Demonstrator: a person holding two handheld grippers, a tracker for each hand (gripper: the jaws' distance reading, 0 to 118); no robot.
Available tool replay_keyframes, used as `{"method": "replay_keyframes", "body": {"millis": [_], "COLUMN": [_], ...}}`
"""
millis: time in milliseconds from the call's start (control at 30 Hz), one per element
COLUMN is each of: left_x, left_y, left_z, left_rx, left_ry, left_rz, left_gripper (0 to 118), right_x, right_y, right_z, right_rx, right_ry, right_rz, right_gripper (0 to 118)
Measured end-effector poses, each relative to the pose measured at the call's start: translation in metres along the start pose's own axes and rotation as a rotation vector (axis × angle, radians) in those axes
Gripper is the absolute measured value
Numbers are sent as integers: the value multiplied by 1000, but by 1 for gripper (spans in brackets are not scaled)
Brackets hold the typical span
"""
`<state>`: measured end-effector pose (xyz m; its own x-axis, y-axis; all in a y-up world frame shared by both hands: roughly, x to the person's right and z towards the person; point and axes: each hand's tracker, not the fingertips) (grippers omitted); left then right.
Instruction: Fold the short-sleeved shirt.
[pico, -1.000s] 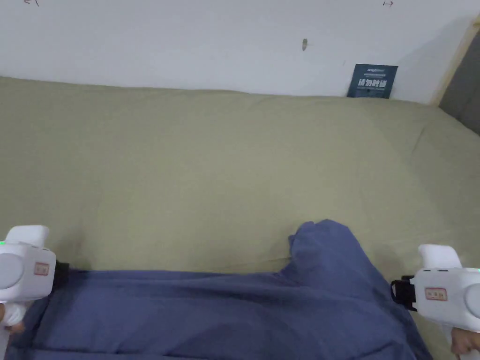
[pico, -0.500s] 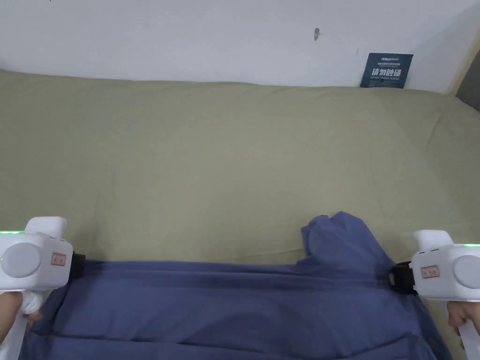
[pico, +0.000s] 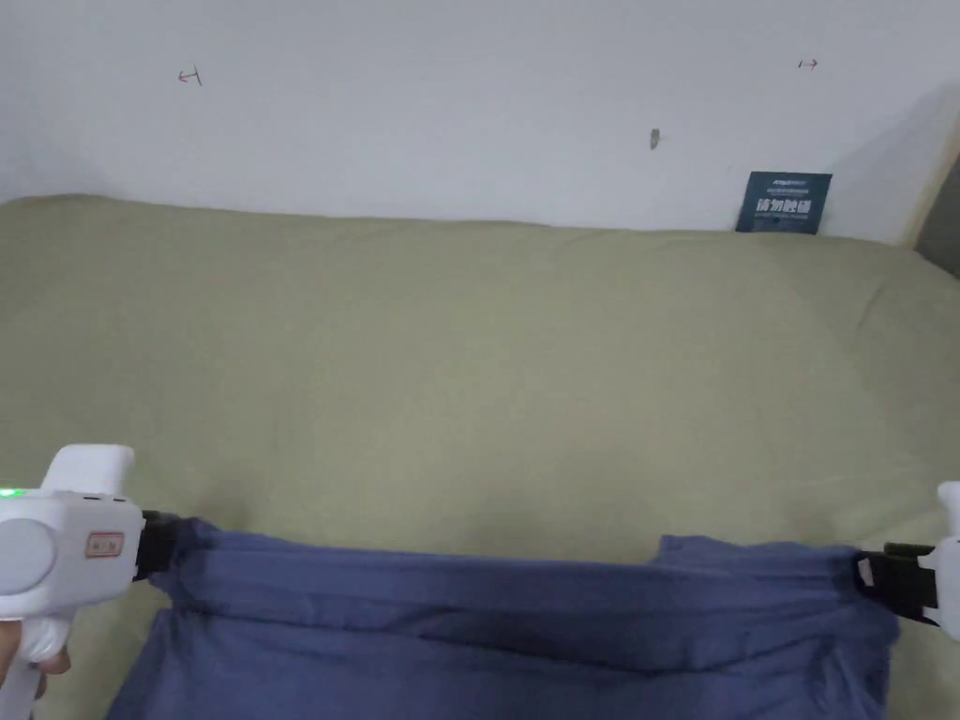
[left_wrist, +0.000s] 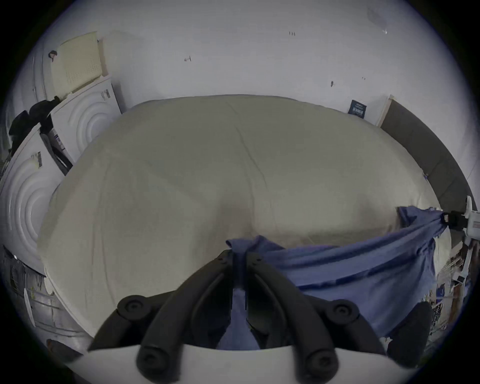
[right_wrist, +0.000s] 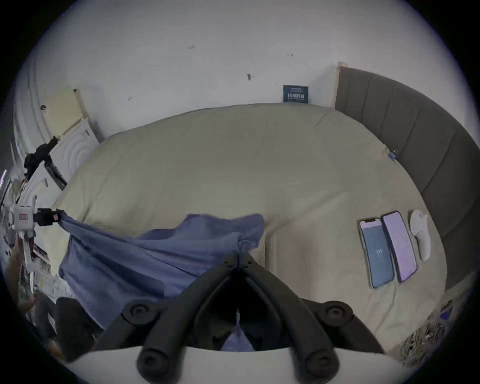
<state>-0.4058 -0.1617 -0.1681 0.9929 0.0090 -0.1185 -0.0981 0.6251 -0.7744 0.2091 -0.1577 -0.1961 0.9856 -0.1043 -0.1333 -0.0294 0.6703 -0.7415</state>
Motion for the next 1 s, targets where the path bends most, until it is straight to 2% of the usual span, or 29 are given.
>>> {"method": "replay_keyframes", "body": {"millis": [300,467,600,867,900,933,967,1000], "left_x": [-19,-17,-18,-20,-20,-19,-19,-18], "left_y": [-86,-122,-135,-131,-130,-129,-128,-128], "left_z": [36,37,35,27,28,29,29,31], "left_rx": [-30,-70,-102,-125,-123,-123,-120,-108], "left_ry": [-38,-32,-44,-31,-34,-36,-53,-76], "left_rz": [51,69,83,84,83,75,63,53], "left_gripper": [3,3,3,3,3,3,11,45], "right_x": [-12,-14,-12,9,10,10,8,4], "right_y": [-84,-113,-132,-139,-139,-137,-137,-139], "right_z": [50,55,48,32,32,32,35,40], "right_rx": [10,-15,-64,-90,-91,-103,-97,-80], "right_ry": [5,26,16,6,11,37,38,37], "right_rz": [41,12,20,-42,-47,-58,-52,-44], "right_gripper": [0,0,0,0,4,28,70,118]}}
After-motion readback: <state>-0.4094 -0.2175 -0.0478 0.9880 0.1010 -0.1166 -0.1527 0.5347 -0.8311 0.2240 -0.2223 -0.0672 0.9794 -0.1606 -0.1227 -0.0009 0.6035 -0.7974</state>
